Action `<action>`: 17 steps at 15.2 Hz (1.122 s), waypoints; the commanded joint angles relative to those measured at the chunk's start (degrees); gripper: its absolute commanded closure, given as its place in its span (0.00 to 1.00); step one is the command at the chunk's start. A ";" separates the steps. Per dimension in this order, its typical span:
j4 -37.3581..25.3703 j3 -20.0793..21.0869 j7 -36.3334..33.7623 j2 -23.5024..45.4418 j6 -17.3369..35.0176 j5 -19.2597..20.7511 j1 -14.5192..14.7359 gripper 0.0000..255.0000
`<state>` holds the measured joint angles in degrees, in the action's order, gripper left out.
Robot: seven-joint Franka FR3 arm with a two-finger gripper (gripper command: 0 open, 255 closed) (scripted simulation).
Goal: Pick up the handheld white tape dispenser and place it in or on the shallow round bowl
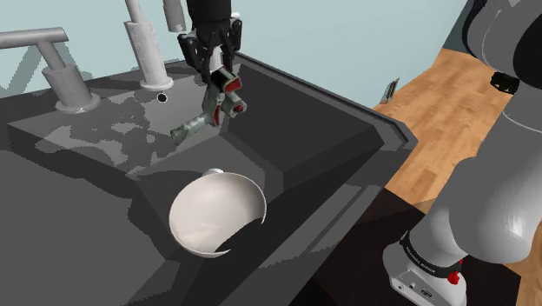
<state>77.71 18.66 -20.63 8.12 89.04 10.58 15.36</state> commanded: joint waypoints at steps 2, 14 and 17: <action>2.46 2.95 -2.03 -5.39 0.60 -10.75 0.49 1.00; 12.20 5.40 -7.41 -15.50 1.14 -14.13 3.13 1.00; 15.65 5.25 -7.06 -16.51 3.65 -14.55 3.11 1.00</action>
<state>92.15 24.00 -27.83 -7.89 91.89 -3.76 18.48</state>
